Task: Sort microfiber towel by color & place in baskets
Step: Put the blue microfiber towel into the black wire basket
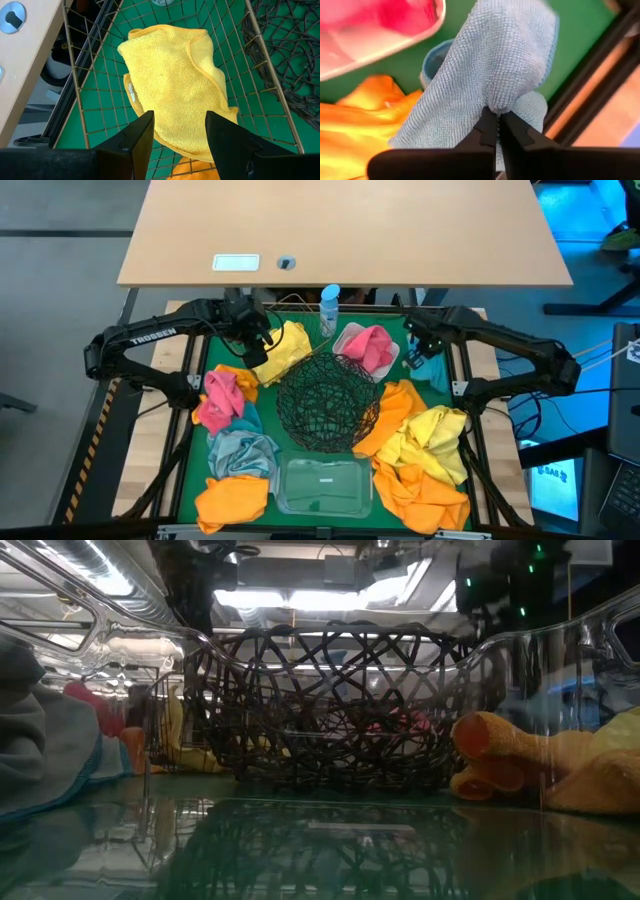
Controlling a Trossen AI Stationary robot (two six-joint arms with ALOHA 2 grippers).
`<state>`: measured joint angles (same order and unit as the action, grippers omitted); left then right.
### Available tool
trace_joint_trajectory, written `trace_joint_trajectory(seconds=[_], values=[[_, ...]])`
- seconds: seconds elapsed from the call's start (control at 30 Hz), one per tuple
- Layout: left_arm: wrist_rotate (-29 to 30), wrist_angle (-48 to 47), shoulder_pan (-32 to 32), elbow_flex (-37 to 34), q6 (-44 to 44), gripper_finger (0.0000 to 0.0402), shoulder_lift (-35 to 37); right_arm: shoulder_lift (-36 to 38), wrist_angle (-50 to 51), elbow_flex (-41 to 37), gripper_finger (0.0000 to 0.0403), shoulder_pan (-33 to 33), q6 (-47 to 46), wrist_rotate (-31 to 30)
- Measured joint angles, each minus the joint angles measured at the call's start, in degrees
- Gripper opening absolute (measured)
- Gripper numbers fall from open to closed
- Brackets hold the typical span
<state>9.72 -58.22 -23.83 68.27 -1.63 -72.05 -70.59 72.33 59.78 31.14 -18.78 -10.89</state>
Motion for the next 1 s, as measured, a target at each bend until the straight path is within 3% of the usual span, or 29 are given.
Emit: trace_joint_trajectory(seconds=[0.27,0.5,0.73,1.0], values=[[0.02,0.00,-0.02,0.00,0.00,0.0171,0.00,0.02,3.01,18.42,0.0004,0.00,1.29,0.52],[0.02,0.00,-0.02,0.00,-0.48,0.0171,0.00,0.04,-0.33,30.31,0.0003,-0.04,2.68,8.29],[0.02,0.02,-0.02,0.00,-0.48,0.0171,0.00,-0.09,-11.68,31.70,0.0002,-4.94,2.81,17.99],[0.02,0.58,-0.02,0.00,-0.46,0.0171,0.01,-1.41,-19.28,31.64,0.0002,-16.37,2.80,17.99]])
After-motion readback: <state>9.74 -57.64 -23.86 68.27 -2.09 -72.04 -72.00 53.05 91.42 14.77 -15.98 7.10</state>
